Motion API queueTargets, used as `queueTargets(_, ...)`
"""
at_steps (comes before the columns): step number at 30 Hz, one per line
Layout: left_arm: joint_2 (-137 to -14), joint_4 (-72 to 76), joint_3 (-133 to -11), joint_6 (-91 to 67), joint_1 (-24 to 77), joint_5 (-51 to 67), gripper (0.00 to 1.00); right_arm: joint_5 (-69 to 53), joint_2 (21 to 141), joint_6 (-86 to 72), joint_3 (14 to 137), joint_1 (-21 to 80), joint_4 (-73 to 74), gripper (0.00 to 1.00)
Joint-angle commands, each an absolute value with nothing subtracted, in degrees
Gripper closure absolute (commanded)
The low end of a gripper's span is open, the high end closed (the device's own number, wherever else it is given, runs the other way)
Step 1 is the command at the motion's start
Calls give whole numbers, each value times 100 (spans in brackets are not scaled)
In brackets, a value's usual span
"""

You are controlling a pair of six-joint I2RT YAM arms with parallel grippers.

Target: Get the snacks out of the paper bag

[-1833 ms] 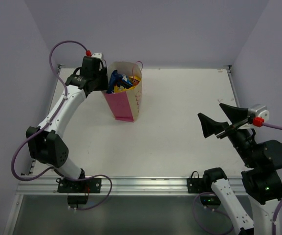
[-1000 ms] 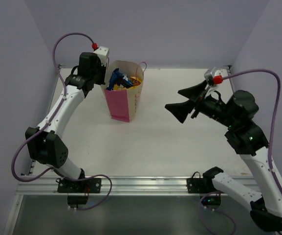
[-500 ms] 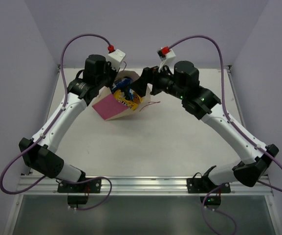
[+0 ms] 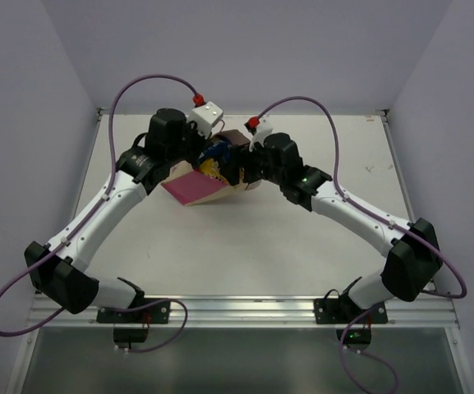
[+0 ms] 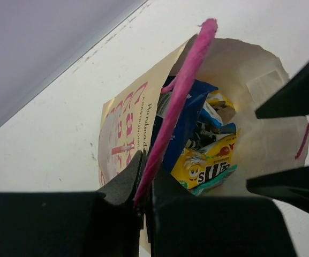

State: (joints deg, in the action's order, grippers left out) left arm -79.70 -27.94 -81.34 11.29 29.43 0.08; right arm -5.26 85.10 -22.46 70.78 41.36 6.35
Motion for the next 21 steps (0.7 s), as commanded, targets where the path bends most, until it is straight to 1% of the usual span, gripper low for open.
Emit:
queueTargets(1, -7673, -2452, -7981, 1081, 3023, 316, 100, -176, 8682, -1478, 7084, 4166, -430, 27)
queueTargets(9, -7699, -2496, -8059, 1002, 3032, 202, 100, -97, 9518, -1362, 7427, 4122, -572, 31)
queueTargets(12, -7725, -2522, -8086, 1002, 3041, 185, 100, -9, 9633, -1494, 7357, 4122, -519, 33)
queueTargets(14, -7743, -2566, -8121, 984, 3032, 185, 100, 132, 9589, -1556, 7102, 4113, -606, 34)
queueTargets(15, -7743, -2566, -8138, 984, 3041, 176, 100, 158, 9511, -1538, 7023, 4122, -702, 37)
queueTargets(17, -7752, -2575, -8139, 984, 3032, 176, 100, 202, 9484, -1486, 6935, 4122, -703, 41)
queueTargets(19, -7752, -2575, -8130, 976, 3041, 176, 100, 211, 9457, -1433, 6865, 4113, -738, 49)
queueTargets(20, -7752, -2566, -8139, 967, 3032, 176, 100, 228, 9457, -1424, 6838, 4113, -799, 60)
queueTargets(21, -7761, -2566, -8130, 975, 3041, 158, 100, 255, 9422, -1415, 6829, 4113, -791, 66)
